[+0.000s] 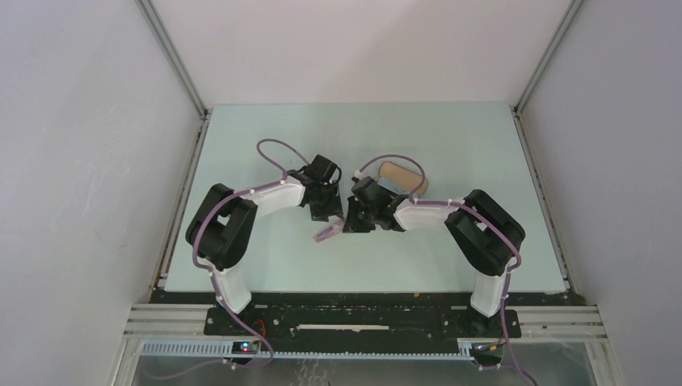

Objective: Organize the sunglasses
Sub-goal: Fold the sunglasses at the center of the board.

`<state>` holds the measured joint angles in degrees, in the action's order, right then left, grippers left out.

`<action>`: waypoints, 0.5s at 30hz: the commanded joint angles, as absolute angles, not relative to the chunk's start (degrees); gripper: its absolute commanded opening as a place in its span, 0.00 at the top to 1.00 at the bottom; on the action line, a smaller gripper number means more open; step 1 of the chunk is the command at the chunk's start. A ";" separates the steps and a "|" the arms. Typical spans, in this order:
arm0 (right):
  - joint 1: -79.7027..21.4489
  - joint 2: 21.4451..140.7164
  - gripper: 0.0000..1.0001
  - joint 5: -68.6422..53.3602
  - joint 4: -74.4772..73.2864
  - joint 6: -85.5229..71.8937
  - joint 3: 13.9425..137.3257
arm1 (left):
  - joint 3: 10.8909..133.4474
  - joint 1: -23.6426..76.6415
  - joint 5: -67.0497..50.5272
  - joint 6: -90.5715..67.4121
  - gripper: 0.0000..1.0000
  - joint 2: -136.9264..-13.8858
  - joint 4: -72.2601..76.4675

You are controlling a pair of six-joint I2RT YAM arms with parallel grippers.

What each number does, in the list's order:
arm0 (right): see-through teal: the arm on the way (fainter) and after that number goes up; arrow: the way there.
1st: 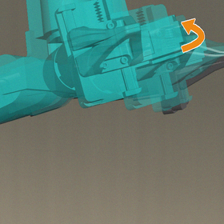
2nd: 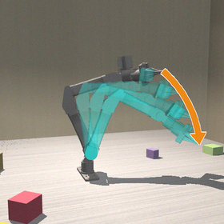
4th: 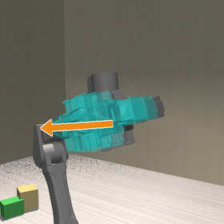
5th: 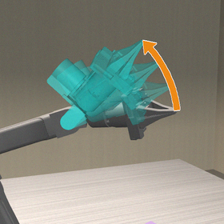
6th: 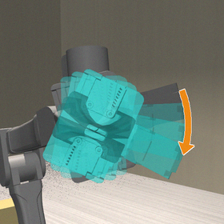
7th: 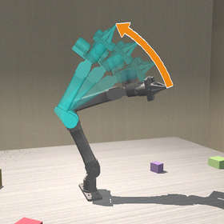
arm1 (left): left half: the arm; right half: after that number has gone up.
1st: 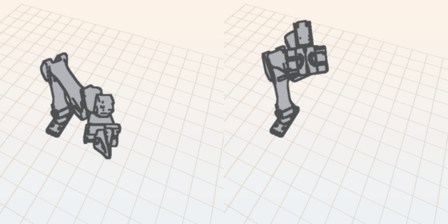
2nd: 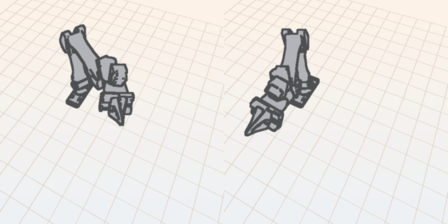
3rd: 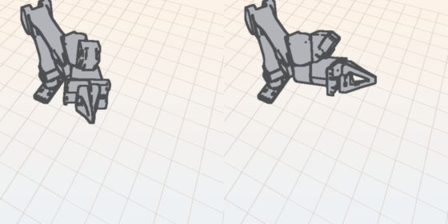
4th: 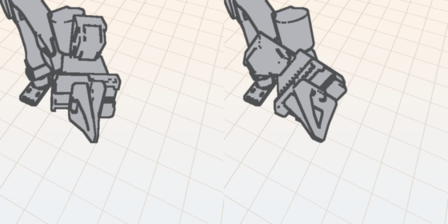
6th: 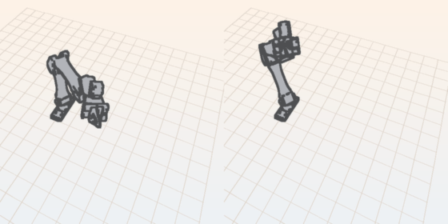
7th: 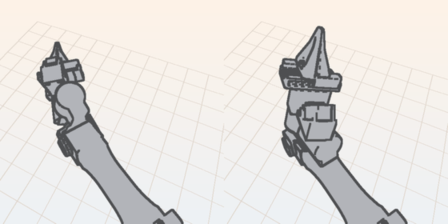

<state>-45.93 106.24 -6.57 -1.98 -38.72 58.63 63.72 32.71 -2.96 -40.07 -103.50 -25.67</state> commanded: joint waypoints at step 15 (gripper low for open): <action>-41.96 86.24 0.31 -5.84 -2.21 -45.24 45.24 | 60.81 25.42 1.90 -36.71 0.46 -98.88 -30.89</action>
